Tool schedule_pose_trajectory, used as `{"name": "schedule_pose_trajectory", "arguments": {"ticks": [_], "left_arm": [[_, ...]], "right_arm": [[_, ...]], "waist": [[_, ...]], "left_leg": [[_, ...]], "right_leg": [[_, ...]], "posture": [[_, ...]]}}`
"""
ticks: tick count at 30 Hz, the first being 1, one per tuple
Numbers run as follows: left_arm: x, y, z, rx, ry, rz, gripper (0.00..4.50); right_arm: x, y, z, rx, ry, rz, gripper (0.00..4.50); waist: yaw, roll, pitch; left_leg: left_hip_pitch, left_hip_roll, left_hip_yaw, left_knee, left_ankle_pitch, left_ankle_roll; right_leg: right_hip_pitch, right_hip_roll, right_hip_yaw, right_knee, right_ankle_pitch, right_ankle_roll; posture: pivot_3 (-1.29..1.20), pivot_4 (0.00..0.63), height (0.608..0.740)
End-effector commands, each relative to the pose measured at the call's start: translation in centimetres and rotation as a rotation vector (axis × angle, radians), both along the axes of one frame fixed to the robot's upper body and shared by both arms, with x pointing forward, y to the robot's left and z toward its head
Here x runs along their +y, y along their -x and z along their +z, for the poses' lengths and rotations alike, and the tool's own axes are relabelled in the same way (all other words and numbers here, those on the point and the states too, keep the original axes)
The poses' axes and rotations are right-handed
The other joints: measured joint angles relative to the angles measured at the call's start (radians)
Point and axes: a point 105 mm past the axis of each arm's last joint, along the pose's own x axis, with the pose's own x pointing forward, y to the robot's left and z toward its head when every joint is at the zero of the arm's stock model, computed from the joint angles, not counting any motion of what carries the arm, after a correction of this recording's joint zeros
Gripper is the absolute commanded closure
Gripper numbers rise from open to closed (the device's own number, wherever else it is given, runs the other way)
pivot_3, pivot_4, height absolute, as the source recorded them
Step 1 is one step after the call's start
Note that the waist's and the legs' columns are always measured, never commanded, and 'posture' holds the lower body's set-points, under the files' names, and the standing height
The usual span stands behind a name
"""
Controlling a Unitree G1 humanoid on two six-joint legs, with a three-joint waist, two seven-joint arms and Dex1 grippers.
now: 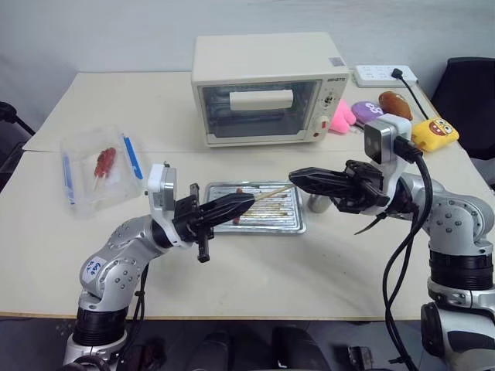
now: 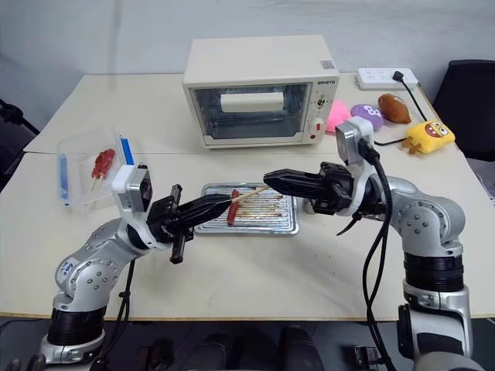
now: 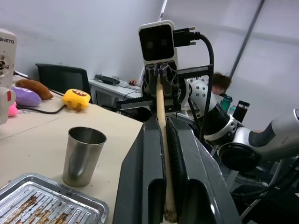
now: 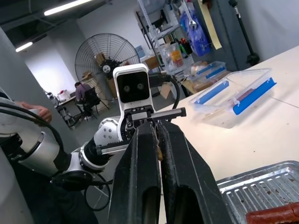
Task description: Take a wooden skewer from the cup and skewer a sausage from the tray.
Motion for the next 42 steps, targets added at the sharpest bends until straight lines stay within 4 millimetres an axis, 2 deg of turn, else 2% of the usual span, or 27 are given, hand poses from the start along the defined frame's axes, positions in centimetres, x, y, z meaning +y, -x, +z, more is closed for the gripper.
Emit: {"name": "schedule_pose_trajectory", "arguments": {"ticks": [1,4,7,11,16,19,21,23,25,28,31,33,36,42], "left_arm": [[-0.1,0.7,0.5,-0.029,0.006,-0.018,4.5],[0.7,0.4,0.0,-0.006,-0.001,0.015,4.5],[2.6,-0.1,-0.9,0.025,-0.014,0.1,4.5],[6.0,-0.7,-2.1,0.049,-0.043,0.246,4.5],[10.4,-0.9,-3.8,0.104,-0.037,0.455,4.5],[12.8,-0.4,-5.3,0.154,-0.037,0.588,4.5],[14.6,-0.1,-6.2,0.192,-0.005,0.687,4.5],[15.7,0.2,-6.8,0.202,0.006,0.757,4.5],[16.0,0.4,-7.0,0.205,0.009,0.777,4.5],[16.0,0.5,-7.0,0.2,0.0,0.792,4.5],[16.3,0.3,-7.1,0.19,-0.009,0.808,4.5],[16.4,0.1,-7.2,0.185,-0.008,0.81,4.5],[16.4,-0.1,-7.3,0.175,-0.007,0.807,4.5],[16.0,-0.5,-7.5,0.166,-0.007,0.805,4.5]], "right_arm": [[0.3,0.7,0.8,-0.026,-0.026,-0.006,3.99],[-0.8,0.4,1.3,-0.081,-0.04,-0.1,3.36],[-3.3,0.4,0.9,-0.135,0.007,-0.224,2.47],[-7.3,0.9,-0.5,-0.206,0.146,-0.392,1.48],[-11.6,2.9,-3.6,-0.222,0.309,-0.538,0.1],[-13.7,4.1,-6.6,-0.246,0.396,-0.614,0.01],[-13.9,4.9,-8.5,-0.234,0.434,-0.621,0.01],[-13.1,5.3,-9.1,-0.202,0.426,-0.598,0.01],[-11.7,5.4,-9.1,-0.187,0.412,-0.557,0.01],[-7.2,5.2,-7.7,-0.18,0.357,-0.438,0.01],[-3.7,4.2,-6.4,-0.184,0.334,-0.398,0.01],[-1.3,2.8,-6.8,-0.2,0.455,-0.393,0.01],[1.9,0.5,-6.3,-0.173,0.452,-0.405,0.01],[6.0,-4.3,-8.7,-0.161,0.625,-0.527,0.01]], "waist": [[0.0,0.0,0.0],[0.0,0.0,0.0],[0.002,0.0,0.0],[0.005,0.0,0.0],[0.005,-0.001,0.0],[0.003,-0.001,0.0],[0.002,-0.001,0.0],[0.002,-0.001,0.0],[0.002,-0.001,0.0],[0.001,-0.001,0.0],[0.001,-0.001,0.0],[0.001,-0.001,0.0],[0.0,-0.002,0.0],[-0.001,-0.003,-0.001]], "left_leg": [[0.0,0.0,0.0,0.0,0.0,0.0],[0.0,0.0,0.0,0.0,0.0,0.0],[0.0,0.0,0.0,0.0,0.0,0.0],[0.0,-0.001,0.0,-0.001,0.0,0.001],[0.0,0.0,0.0,-0.001,0.0,0.001],[0.001,0.0,0.001,-0.002,0.0,0.001],[0.002,0.0,0.001,-0.002,0.0,0.001],[0.003,0.0,0.001,-0.002,0.0,0.001],[0.004,0.0,0.001,-0.002,0.0,0.001],[0.006,0.001,0.001,-0.002,0.0,0.0],[0.006,0.001,0.0,-0.002,0.0,0.0],[0.005,0.001,-0.001,-0.002,0.0,0.0],[0.005,0.001,-0.001,-0.002,0.0,0.0],[0.003,-0.001,-0.002,-0.002,-0.001,0.001]], "right_leg": [[0.0,0.0,0.0,0.0,0.0,0.0],[0.0,0.0,0.0,0.0,0.0,0.0],[0.0,0.0,0.0,0.0,0.0,0.0],[0.0,0.0,0.0,-0.001,0.0,0.0],[0.001,0.0,0.0,-0.001,0.0,0.0],[0.001,0.0,0.001,-0.001,0.0,0.0],[0.002,0.0,0.001,-0.001,0.0,0.0],[0.003,0.0,0.001,-0.001,0.0,0.0],[0.004,0.0,0.002,-0.001,0.0,0.0],[0.005,0.0,0.001,-0.001,0.0,0.0],[0.005,0.0,0.001,-0.001,0.0,0.0],[0.005,0.0,0.0,-0.003,0.0,0.0],[0.005,0.0,0.0,-0.004,0.0,0.0],[0.005,0.0,-0.001,-0.006,0.0,0.0]], "posture": [[0.0,0.15,0.74],[0.0,0.15,0.74],[0.0,0.15,0.74],[0.0,0.15,0.74],[0.0,0.15,0.74],[0.0,0.15,0.74],[0.0,0.15,0.74],[0.0,0.15,0.74],[0.0,0.15,0.74],[0.0,0.15,0.74],[0.0,0.15,0.74],[0.0,0.15,0.74],[0.0,0.15,0.74],[0.0,0.15,0.74]]}}
